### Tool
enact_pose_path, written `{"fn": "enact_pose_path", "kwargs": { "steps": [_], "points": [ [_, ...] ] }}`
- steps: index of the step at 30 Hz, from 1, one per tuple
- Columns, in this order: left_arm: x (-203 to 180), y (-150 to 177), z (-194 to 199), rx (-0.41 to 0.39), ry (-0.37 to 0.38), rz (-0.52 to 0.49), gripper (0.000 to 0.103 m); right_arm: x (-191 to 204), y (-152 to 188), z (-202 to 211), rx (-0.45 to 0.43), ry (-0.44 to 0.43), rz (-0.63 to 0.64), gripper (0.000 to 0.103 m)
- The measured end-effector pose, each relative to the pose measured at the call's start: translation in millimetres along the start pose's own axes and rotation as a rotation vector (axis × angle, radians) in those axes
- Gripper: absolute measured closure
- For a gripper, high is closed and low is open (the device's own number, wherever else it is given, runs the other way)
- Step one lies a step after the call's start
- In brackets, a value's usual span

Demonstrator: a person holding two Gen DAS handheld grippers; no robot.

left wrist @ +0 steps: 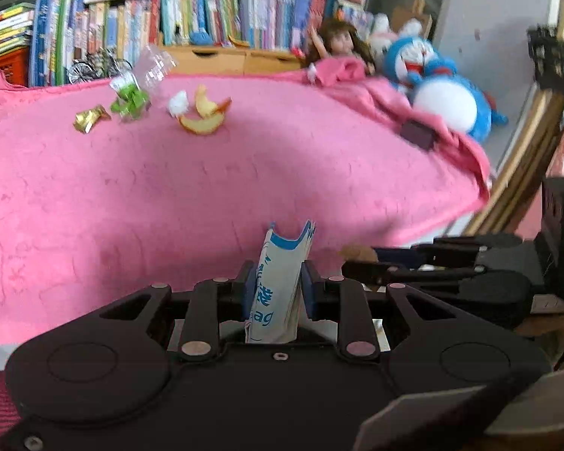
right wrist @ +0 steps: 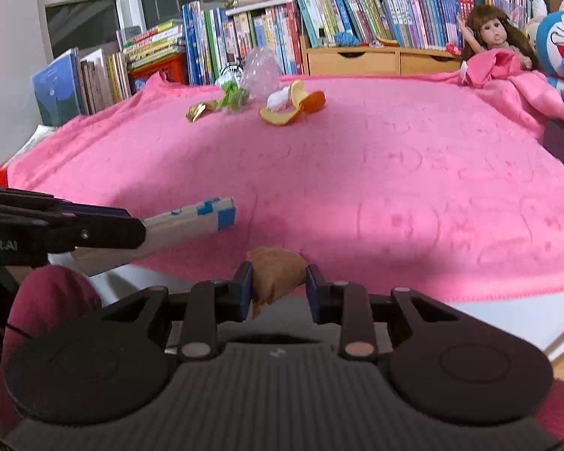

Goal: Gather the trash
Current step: 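Carry the paper bag and brown piece down past the table edge to the bin, then open both grippers to drop the paper bag and brown piece into the bin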

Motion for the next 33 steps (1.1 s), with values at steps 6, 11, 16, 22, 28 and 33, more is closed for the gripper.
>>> {"fn": "enact_pose_path", "kwargs": {
  "steps": [6,11,16,22,28,33],
  "points": [
    [-18,24,-22,0.102,-0.002,-0.080,0.079,-1,28,-12,0.090,0.002,-0.040,0.067],
    [-24,42,-46,0.194,0.001,-0.088,0.079,-2,50,-25,0.158,0.010,-0.075,0.067],
    [-23,64,-77,0.291,-0.037,-0.079,0.079,-8,68,-40,0.218,0.023,-0.108,0.067],
    [-16,89,-108,0.393,-0.087,-0.055,0.079,-12,83,-59,0.253,0.036,-0.149,0.067],
    [-11,102,-122,0.440,-0.113,-0.052,0.077,-17,88,-70,0.289,0.034,-0.192,0.067],
    [-9,109,-128,0.467,-0.110,-0.041,0.076,-16,87,-76,0.311,0.033,-0.193,0.066]
  ]
}}
Point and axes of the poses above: each gripper's, at about its wrist camera, not at the fingertips, and z roughly against the way its jaws point, x to its left, y to its underside, the point moved 1 cm from there along -z, roughly the way its jaws point, and after that the axes turned 11 degrees about -y, right-handed, at the moved point
